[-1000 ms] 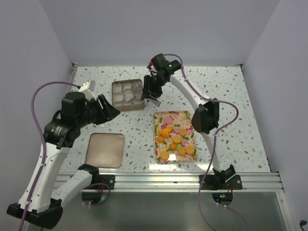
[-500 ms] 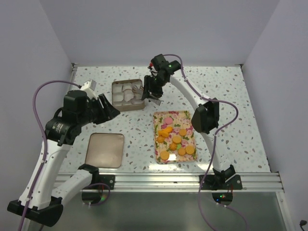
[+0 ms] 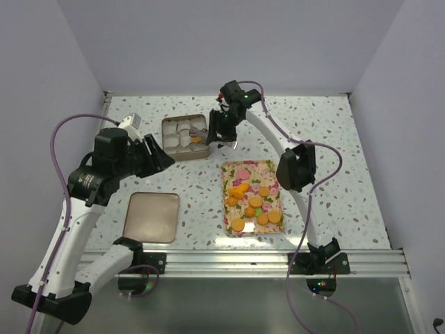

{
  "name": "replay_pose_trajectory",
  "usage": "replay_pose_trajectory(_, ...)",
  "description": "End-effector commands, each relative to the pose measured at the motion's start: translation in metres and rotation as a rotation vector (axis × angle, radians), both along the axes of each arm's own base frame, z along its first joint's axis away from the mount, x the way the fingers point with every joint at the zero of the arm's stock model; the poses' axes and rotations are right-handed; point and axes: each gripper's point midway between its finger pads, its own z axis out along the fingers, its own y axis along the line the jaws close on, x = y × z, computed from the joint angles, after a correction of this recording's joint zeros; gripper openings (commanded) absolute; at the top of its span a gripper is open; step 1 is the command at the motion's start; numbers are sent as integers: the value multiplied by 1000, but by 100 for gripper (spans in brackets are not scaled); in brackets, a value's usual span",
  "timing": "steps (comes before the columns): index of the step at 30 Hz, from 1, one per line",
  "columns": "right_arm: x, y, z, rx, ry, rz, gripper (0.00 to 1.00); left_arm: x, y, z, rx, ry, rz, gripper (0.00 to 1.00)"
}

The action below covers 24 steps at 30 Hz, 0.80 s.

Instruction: Pack the cookies

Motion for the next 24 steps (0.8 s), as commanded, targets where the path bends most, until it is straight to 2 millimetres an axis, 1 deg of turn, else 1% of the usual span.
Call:
replay_pose_trajectory(1,18,-5,18,34,-56,-50,55,9,-6,18,-24,-59,-20,54)
replay_pose_trajectory(3,22,-6,23,42,-70,-58,58,13,-7,18,-27,-59,-22,54)
replay_pose_trajectory(6,23,-8,28,45,-79,-60,59,19,-10,18,-25,-59,-27,55)
replay_pose_trajectory(7,23,-10,36,51,-92,-59,59,21,-9,21,-22,-63,-24,55)
replay_pose_trajectory(10,23,-18,46,54,-111,-60,58,32,-5,18,6,-56,11,55)
replay_pose_trajectory(11,20,-21,55,58,-120,-59,58,38,-2,12,25,-39,31,55)
replay_pose_trajectory(13,19,-30,65,61,-131,-68,58,44,0,5,44,-17,51,55)
replay_pose_trajectory(14,17,-35,68,58,-136,-65,58,51,2,-4,66,4,72,55)
replay_pose_trajectory(15,14,-39,81,66,-155,-64,58,55,3,-8,74,17,84,55)
replay_pose_trajectory(16,12,-46,86,63,-158,-67,58,59,5,-13,87,29,96,55)
replay_pose_trajectory(17,9,-51,88,57,-159,-62,58,67,7,-21,109,48,116,55)
replay_pose_trajectory(18,4,-56,102,67,-181,-59,58,72,8,-25,119,58,125,55)
replay_pose_trajectory(19,1,-63,106,64,-176,-61,58,77,9,-26,125,61,132,55)
replay_pose_trajectory(20,-3,-69,105,57,-166,-57,58,85,10,-38,149,95,143,55)
replay_pose_trajectory(21,-9,-75,119,69,-185,-58,58,90,13,-43,171,108,161,55)
replay_pose_trajectory(22,-12,-83,121,73,-180,-56,58,96,15,-45,183,118,172,55)
replay_pose_trajectory(23,-19,-89,118,63,-159,-58,58,104,19,-59,214,156,186,55)
replay_pose_trajectory(24,-23,-95,120,58,-157,-57,58,108,20,-64,232,168,187,55)
